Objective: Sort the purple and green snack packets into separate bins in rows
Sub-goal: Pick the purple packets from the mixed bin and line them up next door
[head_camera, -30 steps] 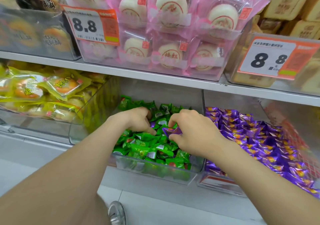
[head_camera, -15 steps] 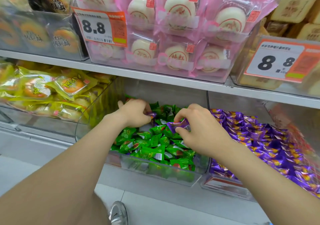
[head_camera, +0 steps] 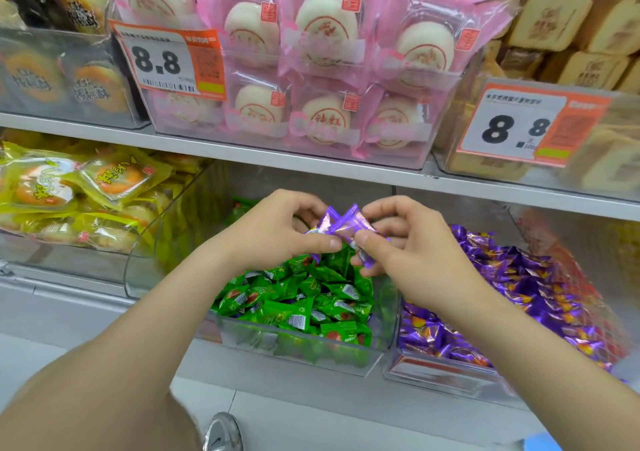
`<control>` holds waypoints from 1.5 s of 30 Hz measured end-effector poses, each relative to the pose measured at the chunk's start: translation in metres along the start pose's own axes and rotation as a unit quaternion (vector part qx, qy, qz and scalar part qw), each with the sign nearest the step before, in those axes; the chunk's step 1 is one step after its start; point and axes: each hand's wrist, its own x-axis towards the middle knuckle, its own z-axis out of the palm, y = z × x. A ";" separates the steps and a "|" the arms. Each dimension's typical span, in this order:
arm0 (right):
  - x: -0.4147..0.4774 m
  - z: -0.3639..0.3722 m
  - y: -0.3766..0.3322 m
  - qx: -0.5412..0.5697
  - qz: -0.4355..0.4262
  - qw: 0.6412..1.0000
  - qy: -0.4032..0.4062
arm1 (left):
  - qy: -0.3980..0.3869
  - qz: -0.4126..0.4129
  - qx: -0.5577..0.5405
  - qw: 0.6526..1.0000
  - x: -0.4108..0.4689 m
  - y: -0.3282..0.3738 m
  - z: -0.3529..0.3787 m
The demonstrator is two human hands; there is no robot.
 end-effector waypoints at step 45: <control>-0.016 -0.189 0.113 -0.457 -0.037 0.887 0.054 | 0.025 0.188 0.255 0.948 0.018 0.070 0.152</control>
